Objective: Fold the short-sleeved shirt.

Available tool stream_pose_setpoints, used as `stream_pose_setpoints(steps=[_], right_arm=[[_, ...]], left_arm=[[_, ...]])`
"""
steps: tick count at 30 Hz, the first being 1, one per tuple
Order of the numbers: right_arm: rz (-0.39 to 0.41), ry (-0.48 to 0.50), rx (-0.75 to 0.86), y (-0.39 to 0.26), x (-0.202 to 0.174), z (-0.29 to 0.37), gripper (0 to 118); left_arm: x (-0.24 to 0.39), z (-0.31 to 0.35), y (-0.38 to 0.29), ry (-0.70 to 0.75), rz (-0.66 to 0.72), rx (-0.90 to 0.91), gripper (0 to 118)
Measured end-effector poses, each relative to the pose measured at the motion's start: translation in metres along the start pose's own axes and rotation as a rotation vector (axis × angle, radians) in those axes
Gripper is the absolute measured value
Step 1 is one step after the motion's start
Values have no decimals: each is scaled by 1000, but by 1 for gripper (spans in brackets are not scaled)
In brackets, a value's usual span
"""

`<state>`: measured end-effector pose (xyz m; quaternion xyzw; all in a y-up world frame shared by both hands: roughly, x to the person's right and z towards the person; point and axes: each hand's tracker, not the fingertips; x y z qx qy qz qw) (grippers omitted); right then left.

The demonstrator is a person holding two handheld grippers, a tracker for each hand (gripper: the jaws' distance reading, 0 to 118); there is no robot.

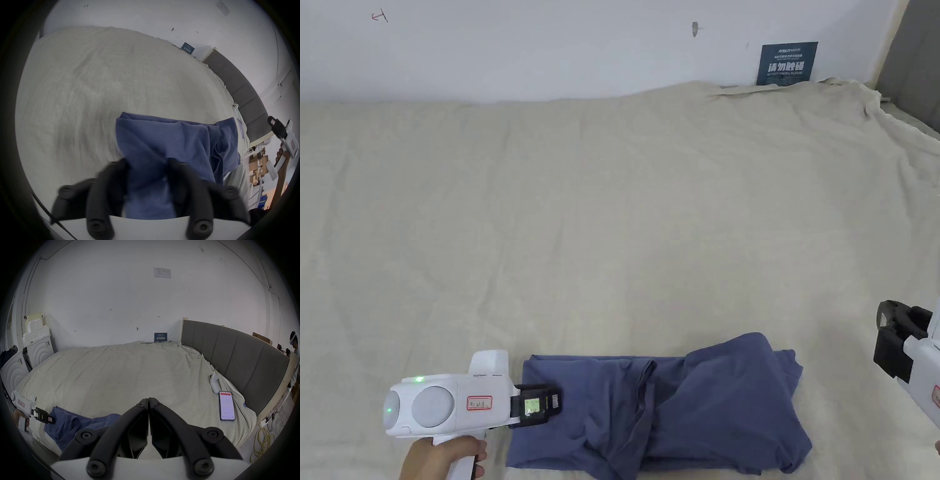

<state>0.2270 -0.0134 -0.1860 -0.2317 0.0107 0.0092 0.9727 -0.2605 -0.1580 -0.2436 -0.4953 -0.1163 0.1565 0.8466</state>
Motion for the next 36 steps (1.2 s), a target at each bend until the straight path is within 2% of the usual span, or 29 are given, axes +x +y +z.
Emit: stream_pose_setpoints(steps=[1, 3, 9, 13, 17, 24, 31, 36], right_arm=[[0, 0, -1, 0, 0, 0, 0], [0, 0, -3, -1, 1, -1, 0], [-10, 0, 4, 0, 1, 0, 0], [-12, 4, 12, 4, 1, -1, 0], [-8, 12, 24, 7, 0, 0, 0], [-9, 35, 25, 7, -5, -3, 0], [-1, 50, 27, 8, -8, -3, 0], [-5, 47, 36, 10, -5, 0, 0]], left_arm=[[-1, 0, -1, -4, -8, 6, 18], [-1, -1, 0, -36, 16, -6, 16], [12, 17, 4, 4, -30, 24, 7], [-1, 44, 14, -8, 80, 78, 6], [-20, 76, 20, 122, 108, 111, 6], [-42, 136, 11, 207, 199, 128, 6], [-4, 140, 23, 196, 162, 119, 6], [44, 127, 38, 105, 52, 91, 6]])
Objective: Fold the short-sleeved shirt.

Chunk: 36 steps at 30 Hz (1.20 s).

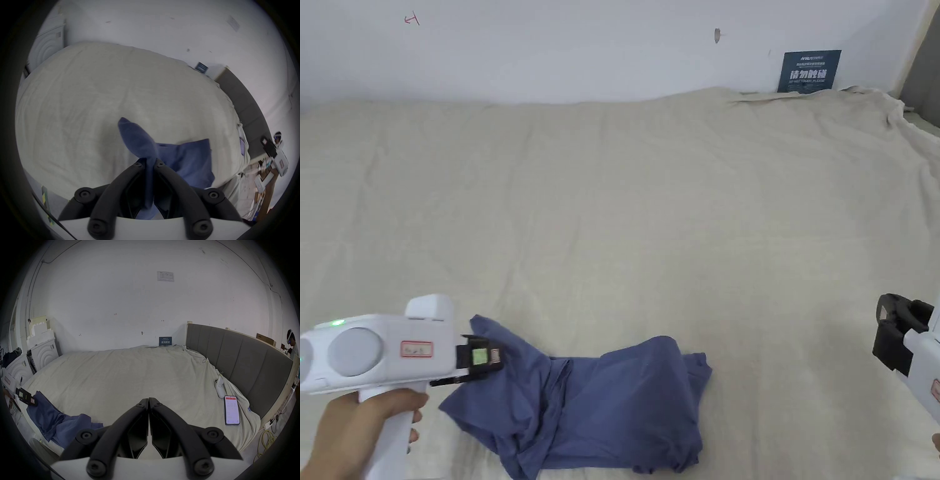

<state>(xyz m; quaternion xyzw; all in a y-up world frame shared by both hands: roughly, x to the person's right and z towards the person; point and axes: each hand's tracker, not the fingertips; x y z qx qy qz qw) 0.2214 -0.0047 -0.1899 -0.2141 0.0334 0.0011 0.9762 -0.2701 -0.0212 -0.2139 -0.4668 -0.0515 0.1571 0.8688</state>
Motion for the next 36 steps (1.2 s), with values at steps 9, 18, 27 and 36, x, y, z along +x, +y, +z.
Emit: stream_pose_setpoints(steps=[9, 18, 27, 36], right_arm=[[-16, 0, 1, -3, 4, 2, 0], [-15, -12, -5, -7, 12, 5, 0], [-24, -27, -17, -13, 21, 8, 0], [-20, -39, -12, -9, 23, 11, 0]], left_arm=[[95, -75, 1, -102, -173, -130, 6], [162, -131, -23, -104, -284, -234, 6], [172, -168, -36, -61, -266, -271, 9], [174, -120, -27, -130, -275, -118, 118]])
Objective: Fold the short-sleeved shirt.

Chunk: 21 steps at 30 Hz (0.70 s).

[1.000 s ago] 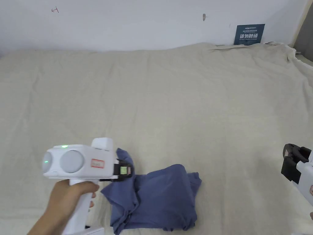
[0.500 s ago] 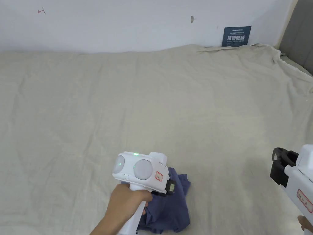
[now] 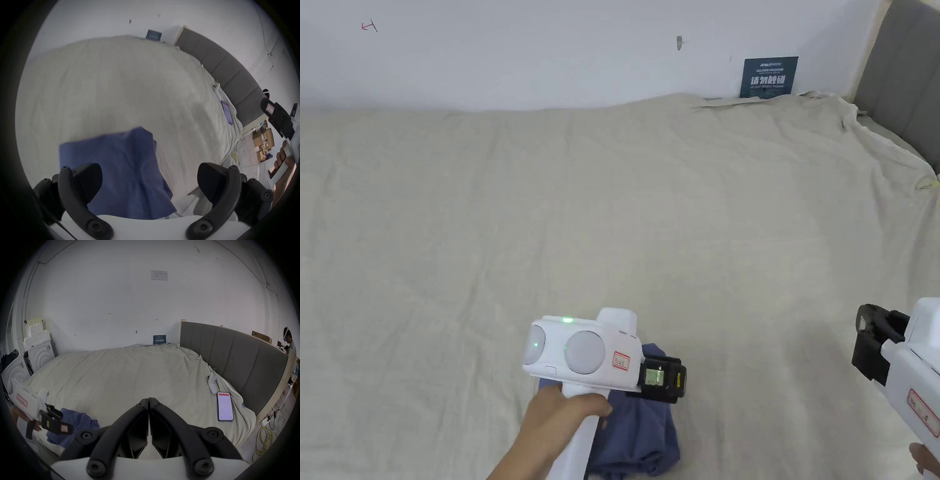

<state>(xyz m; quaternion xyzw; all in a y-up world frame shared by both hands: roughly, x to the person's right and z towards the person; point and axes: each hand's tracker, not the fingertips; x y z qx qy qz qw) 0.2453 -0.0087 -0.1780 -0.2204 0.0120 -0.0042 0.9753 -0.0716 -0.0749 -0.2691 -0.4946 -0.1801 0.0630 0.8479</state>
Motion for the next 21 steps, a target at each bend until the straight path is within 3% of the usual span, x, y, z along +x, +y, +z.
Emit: stream_pose_setpoints(steps=[5, 9, 10, 13, 15, 21], right_arm=[[9, 4, 2, 3, -2, 0, 0], [14, 7, 5, 4, -5, -1, 0], [14, 8, 5, 4, -6, -1, 0], [12, 12, 4, 4, -9, -2, 0], [11, 13, 4, 4, -11, -2, 0], [13, 16, 0, 3, -11, -1, 0]], left_arm=[[-21, 37, 1, 45, 11, 155, 118], [-42, 49, -5, 124, 26, 164, 113], [-45, 49, -7, 139, 35, 165, 103], [-50, 47, -22, 158, -4, 260, 27], [-51, 40, -29, 162, -3, 238, 1], [-43, 13, -51, 85, -10, 218, 0]])
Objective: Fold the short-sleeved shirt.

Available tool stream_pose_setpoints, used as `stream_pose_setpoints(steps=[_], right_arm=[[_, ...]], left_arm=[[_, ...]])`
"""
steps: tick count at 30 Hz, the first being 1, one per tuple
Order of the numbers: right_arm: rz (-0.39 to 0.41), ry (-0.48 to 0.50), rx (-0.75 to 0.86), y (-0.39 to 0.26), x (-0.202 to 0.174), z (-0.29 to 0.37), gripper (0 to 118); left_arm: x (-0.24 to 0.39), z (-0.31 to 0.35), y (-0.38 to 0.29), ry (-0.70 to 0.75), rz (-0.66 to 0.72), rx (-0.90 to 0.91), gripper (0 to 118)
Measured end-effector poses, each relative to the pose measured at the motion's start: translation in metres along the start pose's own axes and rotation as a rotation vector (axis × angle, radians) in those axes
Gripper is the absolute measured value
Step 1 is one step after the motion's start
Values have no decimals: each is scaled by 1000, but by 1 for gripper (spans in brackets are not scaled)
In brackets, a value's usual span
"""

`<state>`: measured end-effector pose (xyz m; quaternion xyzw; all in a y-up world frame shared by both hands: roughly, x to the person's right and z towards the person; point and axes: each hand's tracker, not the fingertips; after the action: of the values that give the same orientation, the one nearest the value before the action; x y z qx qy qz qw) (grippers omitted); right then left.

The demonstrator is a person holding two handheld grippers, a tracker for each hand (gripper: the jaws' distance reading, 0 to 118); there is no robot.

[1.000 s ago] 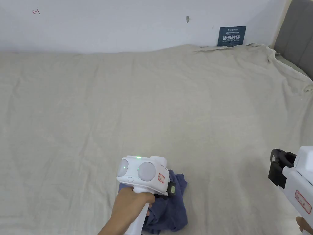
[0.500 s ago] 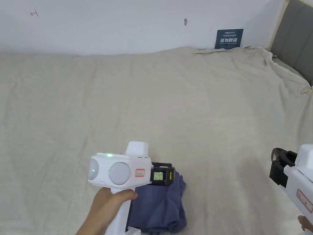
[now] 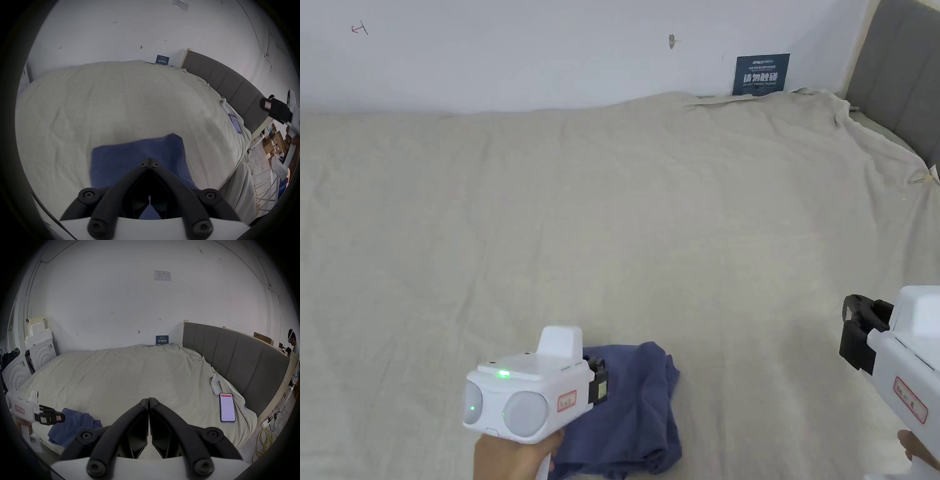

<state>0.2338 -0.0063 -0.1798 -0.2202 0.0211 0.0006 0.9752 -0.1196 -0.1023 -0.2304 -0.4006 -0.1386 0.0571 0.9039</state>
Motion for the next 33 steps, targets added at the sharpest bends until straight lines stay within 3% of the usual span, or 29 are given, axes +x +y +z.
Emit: stream_pose_setpoints(steps=[5, 19, 28, 33], right_arm=[[-1, -9, -5, -1, 6, 4, 0], [-14, -69, -23, -5, 31, 11, 0], [-24, -90, -36, -9, 37, 11, 0], [-15, -80, -29, -5, 32, 11, 0]], left_arm=[[14, -30, -15, -51, 29, -41, 0], [72, -89, -40, -90, -86, -124, 0], [61, -88, -42, -129, 2, -107, 0], [64, -69, -33, -146, -27, -51, 0]])
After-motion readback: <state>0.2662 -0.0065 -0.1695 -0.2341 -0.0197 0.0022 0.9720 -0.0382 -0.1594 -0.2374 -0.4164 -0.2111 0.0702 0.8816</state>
